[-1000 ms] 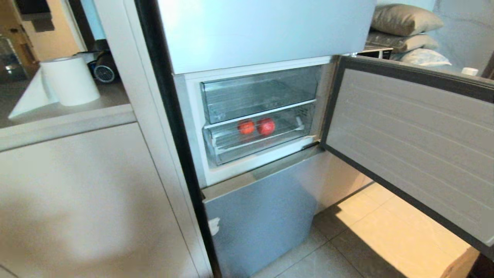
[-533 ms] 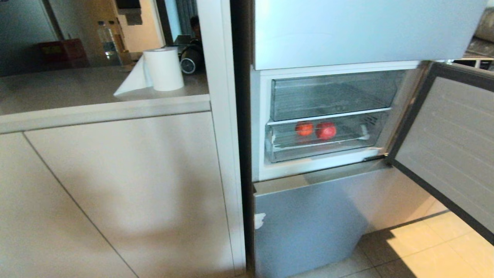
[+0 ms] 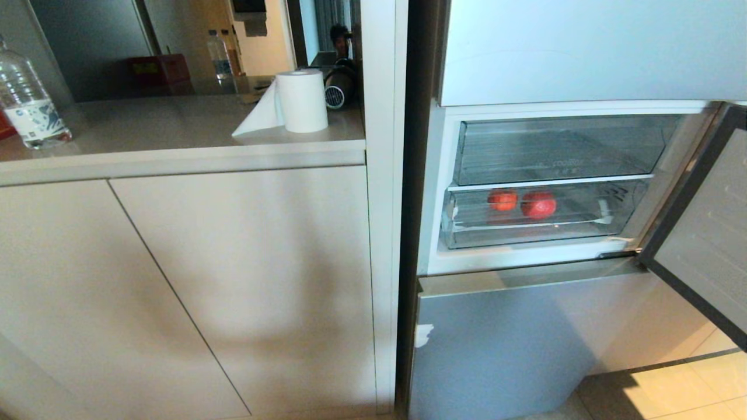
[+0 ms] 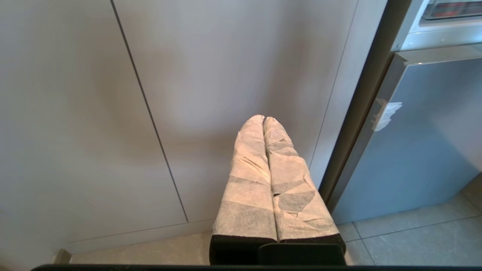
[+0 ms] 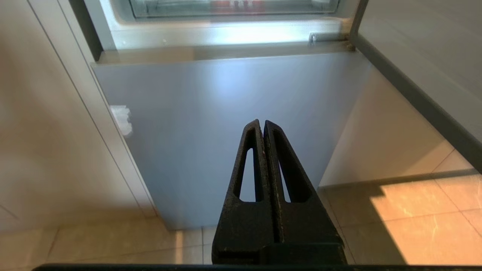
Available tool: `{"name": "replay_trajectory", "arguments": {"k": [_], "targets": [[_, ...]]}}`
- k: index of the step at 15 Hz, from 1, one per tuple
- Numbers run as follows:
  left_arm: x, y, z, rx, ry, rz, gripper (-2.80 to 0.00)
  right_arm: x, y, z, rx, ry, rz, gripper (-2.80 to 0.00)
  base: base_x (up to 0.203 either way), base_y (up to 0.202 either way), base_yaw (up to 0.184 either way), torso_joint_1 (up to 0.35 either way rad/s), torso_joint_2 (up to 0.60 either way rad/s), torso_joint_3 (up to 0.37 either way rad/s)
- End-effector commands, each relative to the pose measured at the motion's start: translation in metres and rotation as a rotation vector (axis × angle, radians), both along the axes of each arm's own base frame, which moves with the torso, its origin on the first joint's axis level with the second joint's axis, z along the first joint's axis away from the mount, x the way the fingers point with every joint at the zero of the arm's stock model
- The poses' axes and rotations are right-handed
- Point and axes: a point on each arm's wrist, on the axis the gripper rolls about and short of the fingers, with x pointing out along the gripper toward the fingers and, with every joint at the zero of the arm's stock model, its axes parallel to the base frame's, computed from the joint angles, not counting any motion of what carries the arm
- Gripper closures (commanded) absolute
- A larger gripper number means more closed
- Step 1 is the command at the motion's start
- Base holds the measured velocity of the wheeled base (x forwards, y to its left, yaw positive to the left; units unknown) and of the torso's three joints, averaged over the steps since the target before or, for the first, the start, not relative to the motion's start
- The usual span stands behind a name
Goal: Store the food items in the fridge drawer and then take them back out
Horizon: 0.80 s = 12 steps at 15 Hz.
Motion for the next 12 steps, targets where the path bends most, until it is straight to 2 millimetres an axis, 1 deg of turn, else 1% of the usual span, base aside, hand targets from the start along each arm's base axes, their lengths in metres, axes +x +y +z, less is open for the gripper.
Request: {"name": "replay_trajectory", "arguments": {"k": [1,2,4,5,6,8,10,12], "targets": [[0.000,0.000,0.000,0.000,0.001,0.000,0.00,0.003,0.000,0.027,0.010,0.007,0.005,0.00,0.000,0.000,0.000,0.000,0.00,0.000],[0.000,0.000,0.000,0.000,0.001,0.000,0.00,0.011,0.000,0.040,0.024,0.064,0.021,0.00,0.000,0.000,0.000,0.000,0.00,0.000],[0.000,0.000,0.000,0.000,0.003,0.000,0.00,0.037,0.002,0.065,0.075,0.195,0.080,0.00,0.000,0.000,0.000,0.000,0.00,0.000],[0.000,0.000,0.000,0.000,0.001,0.000,0.00,0.055,0.003,0.075,0.101,0.266,0.120,-2.80,0.000,0.000,0.000,0.000,0.00,0.000],[0.000,0.000,0.000,0.000,0.002,0.000,0.00,0.076,0.003,0.081,0.124,0.329,0.158,-2.80,0.000,0.000,0.000,0.000,0.00,0.000],[0.000,0.000,0.000,0.000,0.002,0.000,0.00,0.123,0.005,0.085,0.154,0.411,0.214,-2.80,0.000,0.000,0.000,0.000,0.00,0.000],[0.000,0.000,0.000,0.000,0.003,0.000,0.00,0.174,0.012,0.079,0.164,0.467,0.265,-2.80,0.000,0.000,0.000,0.000,0.00,0.000],[0.000,0.000,0.000,0.000,0.003,0.000,0.00,0.220,0.026,0.065,0.149,0.488,0.300,-2.80,0.000,0.000,0.000,0.000,0.00,0.000]]}}
